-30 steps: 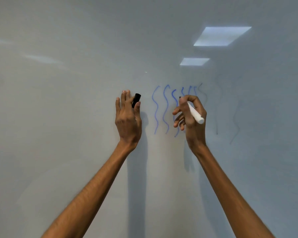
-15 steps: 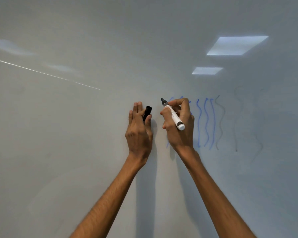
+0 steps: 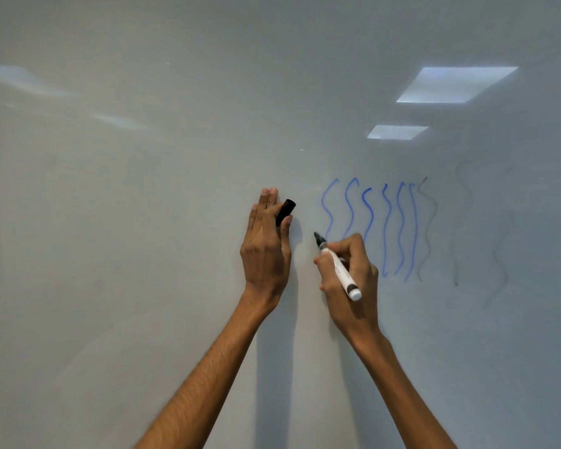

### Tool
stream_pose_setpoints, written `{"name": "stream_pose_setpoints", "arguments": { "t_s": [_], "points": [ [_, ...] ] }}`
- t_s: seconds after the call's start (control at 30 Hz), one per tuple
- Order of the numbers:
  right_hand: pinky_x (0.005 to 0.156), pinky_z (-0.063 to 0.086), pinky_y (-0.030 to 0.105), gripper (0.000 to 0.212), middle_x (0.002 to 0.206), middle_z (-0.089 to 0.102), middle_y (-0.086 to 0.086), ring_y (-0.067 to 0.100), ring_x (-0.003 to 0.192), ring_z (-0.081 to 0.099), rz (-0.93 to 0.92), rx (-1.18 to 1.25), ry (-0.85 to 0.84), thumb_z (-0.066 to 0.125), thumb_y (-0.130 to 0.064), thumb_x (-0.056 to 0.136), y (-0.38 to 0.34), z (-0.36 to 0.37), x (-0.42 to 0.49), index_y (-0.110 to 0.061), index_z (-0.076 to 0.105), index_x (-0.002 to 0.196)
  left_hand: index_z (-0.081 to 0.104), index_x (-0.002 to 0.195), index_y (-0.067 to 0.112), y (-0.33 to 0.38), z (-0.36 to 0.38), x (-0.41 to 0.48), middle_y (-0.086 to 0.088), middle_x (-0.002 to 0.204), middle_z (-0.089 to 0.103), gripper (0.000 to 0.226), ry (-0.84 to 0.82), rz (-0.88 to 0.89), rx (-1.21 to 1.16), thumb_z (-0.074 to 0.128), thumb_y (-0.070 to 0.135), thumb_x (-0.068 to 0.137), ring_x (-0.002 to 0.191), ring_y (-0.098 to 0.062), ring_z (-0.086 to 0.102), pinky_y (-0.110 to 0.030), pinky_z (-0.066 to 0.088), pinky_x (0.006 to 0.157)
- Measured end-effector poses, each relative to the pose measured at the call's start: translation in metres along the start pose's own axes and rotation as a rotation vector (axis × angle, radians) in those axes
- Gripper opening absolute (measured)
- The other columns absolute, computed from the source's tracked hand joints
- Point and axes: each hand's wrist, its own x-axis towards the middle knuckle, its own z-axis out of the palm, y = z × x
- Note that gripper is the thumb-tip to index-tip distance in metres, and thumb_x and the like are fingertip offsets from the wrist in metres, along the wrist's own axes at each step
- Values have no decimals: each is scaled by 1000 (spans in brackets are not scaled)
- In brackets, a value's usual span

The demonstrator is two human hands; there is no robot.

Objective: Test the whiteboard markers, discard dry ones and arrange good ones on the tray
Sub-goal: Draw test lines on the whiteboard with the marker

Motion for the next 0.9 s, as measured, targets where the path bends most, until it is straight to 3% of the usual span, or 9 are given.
{"name": "stream_pose_setpoints", "arguments": {
  "t_s": [0.17, 0.3, 0.4, 0.5, 0.67, 0.8, 0.9],
  "points": [
    [51, 50, 48, 20, 66, 64, 6, 24, 52, 58, 108, -11, -14, 51, -45, 80, 15, -3, -35, -25, 46, 77, 50, 133, 13, -1, 1, -2, -7, 147, 47, 34, -17, -38, -17, 55, 10, 100, 141, -18, 38, -42, 39, 112],
    [51, 50, 46, 20, 64, 64, 5, 25, 53, 61, 86, -19, 13, 53, -41, 78, 4, -5, -20, -22, 46, 75, 49, 134, 13, 0, -2, -2, -5, 148, 45, 33, -29, -50, -24, 52, 11, 101, 142, -17, 36, -42, 38, 113],
    [52, 51, 43, 17, 70, 65, 2, 23, 57, 64, -22, 2, 50, 61, -30, 86, -18, -5, 18, -16, 52, 85, 44, 135, 19, 4, -6, -3, 1, 148, 42, 36, -23, -67, -29, 52, 12, 101, 141, -17, 37, -40, 38, 113],
    [54, 54, 42, 12, 78, 65, -1, 21, 63, 67, -88, 6, 94, 63, -20, 92, -34, 1, 59, -12, 55, 94, 49, 134, 14, 0, -8, -11, -6, 148, 45, 33, -42, -83, -16, 52, 12, 101, 143, -18, 35, -42, 37, 114],
    [48, 50, 36, 12, 72, 63, -2, 14, 57, 61, -203, -80, 11, 62, -21, 93, -29, 16, 60, -11, 55, 92, 50, 134, 12, -10, -16, -22, -8, 149, 45, 33, -66, -82, 4, 51, 11, 101, 144, -18, 33, -39, 31, 117],
    [48, 50, 39, 12, 67, 62, 3, 21, 57, 63, -84, -10, 51, 64, -19, 92, -13, 7, 27, -13, 55, 87, 52, 133, 11, -10, -20, -24, -7, 148, 46, 32, -70, -95, -6, 51, 10, 101, 144, -17, 33, -38, 31, 117],
    [43, 45, 34, 17, 59, 58, 0, 16, 49, 57, -51, -46, 16, 65, -20, 89, -1, 5, -3, -15, 51, 79, 54, 132, 10, -10, -21, -24, -7, 149, 45, 31, -76, -103, -17, 49, 10, 102, 144, -17, 32, -38, 29, 118]
  ]
}}
